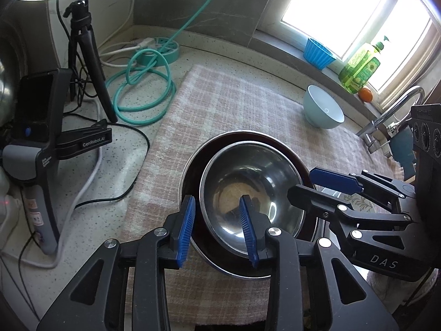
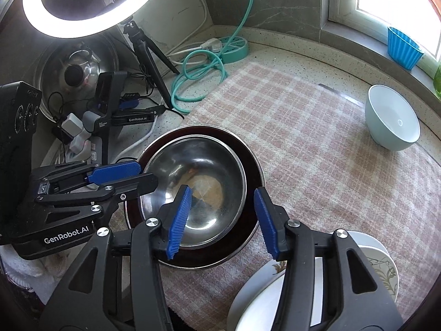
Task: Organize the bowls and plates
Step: 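Open both grippers and release the red bowl, then move both grippers to the rim of the pale blue bowl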
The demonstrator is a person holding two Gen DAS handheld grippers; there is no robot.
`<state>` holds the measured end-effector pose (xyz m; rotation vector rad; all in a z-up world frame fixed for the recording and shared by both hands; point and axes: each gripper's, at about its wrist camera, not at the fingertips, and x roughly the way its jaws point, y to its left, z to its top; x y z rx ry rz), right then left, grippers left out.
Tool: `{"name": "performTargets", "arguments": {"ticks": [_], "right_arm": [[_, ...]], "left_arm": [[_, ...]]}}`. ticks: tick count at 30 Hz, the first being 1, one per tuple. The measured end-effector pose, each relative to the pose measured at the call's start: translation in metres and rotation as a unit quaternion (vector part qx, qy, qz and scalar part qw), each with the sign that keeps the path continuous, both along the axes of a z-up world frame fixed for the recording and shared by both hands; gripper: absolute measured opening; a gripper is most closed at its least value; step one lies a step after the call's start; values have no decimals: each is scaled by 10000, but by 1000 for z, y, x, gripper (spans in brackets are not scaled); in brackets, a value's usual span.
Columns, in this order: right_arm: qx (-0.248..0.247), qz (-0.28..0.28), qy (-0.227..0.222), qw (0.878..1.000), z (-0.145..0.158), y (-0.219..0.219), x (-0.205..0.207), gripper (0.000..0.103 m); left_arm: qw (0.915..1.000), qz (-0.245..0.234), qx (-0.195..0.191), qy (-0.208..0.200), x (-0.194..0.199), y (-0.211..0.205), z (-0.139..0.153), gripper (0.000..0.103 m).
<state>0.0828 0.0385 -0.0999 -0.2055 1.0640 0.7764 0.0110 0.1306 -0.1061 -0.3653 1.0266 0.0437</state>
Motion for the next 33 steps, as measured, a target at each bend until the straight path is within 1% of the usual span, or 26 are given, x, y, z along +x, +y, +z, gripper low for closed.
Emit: {"name": "performTargets", "arguments": {"ticks": [9,14,18,21,25,27,29,33], "right_arm": [[451,-200,28,9988,25,-27,5,50],[600,-445,-25,9972,43,-55,16,50],[714,-748,-30,9946,55,-86,31,50],[741,-1041,-97,9918,62,-112,45,50],[871,-1441,-49,9857,67,-148,68,50],[919,-1648,-36,9820,68,-166,79,50],[983,-1851,25,9778,67,-182,92,50],[1157,-2162,283,9691,62,-209,114,50]], "left_arm": [[9997,21,-205,-161,-1,3,16,31],[9990,32,-299,-324,4,2,28,31],[9983,3,-391,-426,16,-2,36,31],[9977,-75,-465,-484,28,-10,40,31],[9970,-282,-469,-554,49,-30,46,32],[9962,-383,-538,-571,62,-41,48,31],[9955,-469,-606,-566,75,-50,49,32],[9950,-596,-578,-555,103,-71,50,32]]}}
